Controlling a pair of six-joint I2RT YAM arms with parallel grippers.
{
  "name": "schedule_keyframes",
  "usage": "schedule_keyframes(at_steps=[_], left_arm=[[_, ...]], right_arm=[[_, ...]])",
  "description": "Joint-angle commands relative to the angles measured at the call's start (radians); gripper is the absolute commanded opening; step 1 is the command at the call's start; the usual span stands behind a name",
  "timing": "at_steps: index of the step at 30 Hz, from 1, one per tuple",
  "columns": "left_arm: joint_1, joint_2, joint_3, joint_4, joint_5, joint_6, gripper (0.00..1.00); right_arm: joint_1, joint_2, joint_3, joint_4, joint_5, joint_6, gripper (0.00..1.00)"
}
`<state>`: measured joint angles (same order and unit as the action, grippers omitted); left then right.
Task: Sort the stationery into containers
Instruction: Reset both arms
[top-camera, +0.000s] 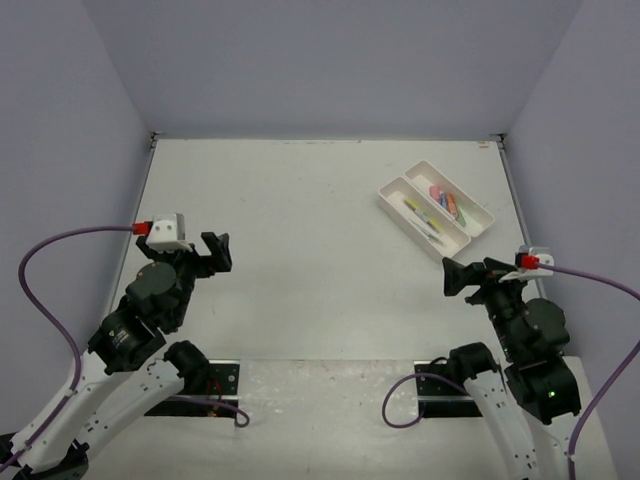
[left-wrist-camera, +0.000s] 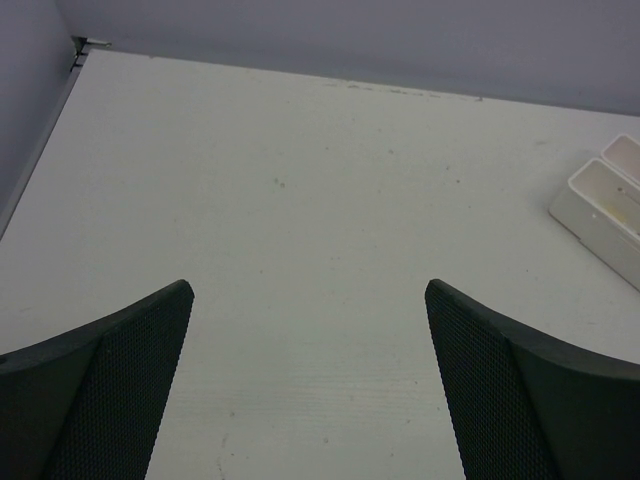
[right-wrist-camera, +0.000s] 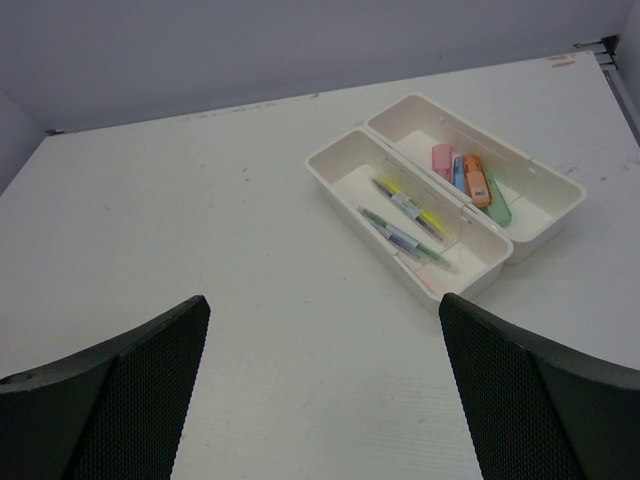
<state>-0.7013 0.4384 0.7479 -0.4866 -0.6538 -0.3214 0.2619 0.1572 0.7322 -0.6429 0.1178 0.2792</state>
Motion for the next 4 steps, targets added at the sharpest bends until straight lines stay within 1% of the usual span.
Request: schedule_keyframes(at_steps=[1, 4], left_arm=[[0.003, 0.01, 0.0, 0.028, -0.035, 0.004, 1.0], [0.005, 0.017, 0.004, 0.016, -0.052, -0.011, 1.0]], right_arm=[[0.003, 0.03, 0.007, 0.018, 0.023, 0.023, 0.99], [0.002, 0.04, 0.007, 0.014, 0.023, 0.028, 0.99]])
